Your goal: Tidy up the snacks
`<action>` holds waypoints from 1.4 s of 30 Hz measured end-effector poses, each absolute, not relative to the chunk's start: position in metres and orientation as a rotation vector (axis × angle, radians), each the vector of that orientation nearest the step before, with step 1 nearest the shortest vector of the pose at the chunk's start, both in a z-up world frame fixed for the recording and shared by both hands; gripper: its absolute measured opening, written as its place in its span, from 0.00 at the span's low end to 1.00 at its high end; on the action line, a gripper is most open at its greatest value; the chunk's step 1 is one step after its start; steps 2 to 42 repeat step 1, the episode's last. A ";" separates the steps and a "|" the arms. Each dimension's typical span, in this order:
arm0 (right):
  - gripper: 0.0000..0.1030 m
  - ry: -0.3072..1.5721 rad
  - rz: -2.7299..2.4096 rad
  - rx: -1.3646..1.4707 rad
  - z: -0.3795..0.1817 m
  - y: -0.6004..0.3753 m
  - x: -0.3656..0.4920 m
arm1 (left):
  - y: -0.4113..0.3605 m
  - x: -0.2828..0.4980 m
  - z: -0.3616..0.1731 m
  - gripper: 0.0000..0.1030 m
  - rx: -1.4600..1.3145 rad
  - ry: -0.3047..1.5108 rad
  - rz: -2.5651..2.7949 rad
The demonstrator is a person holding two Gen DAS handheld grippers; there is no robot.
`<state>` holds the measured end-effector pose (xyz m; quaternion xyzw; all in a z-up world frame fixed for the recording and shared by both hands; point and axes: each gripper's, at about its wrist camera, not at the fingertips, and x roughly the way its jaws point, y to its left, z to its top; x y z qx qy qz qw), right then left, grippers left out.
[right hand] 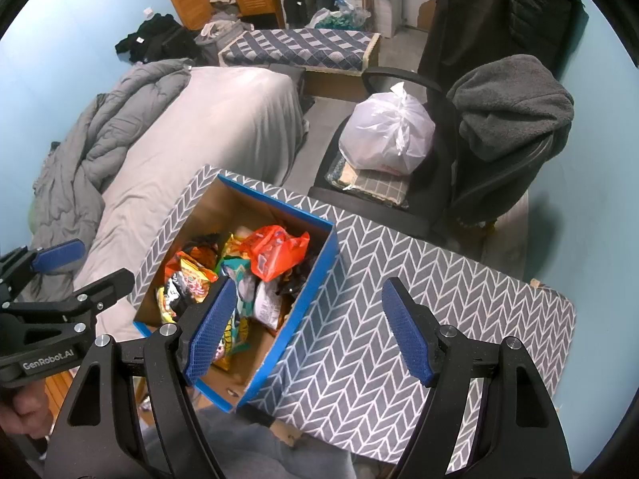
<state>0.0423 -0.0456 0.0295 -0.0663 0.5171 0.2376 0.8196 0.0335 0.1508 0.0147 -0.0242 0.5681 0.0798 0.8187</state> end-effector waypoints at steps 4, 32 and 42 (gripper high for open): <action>0.73 1.101 0.505 -0.141 0.030 -0.046 0.043 | 0.151 0.033 0.015 0.80 -0.053 1.213 0.169; 0.73 1.101 0.505 -0.141 0.030 -0.046 0.043 | 0.151 0.033 0.015 0.80 -0.053 1.213 0.169; 0.73 1.101 0.505 -0.141 0.030 -0.046 0.043 | 0.151 0.033 0.015 0.80 -0.053 1.213 0.169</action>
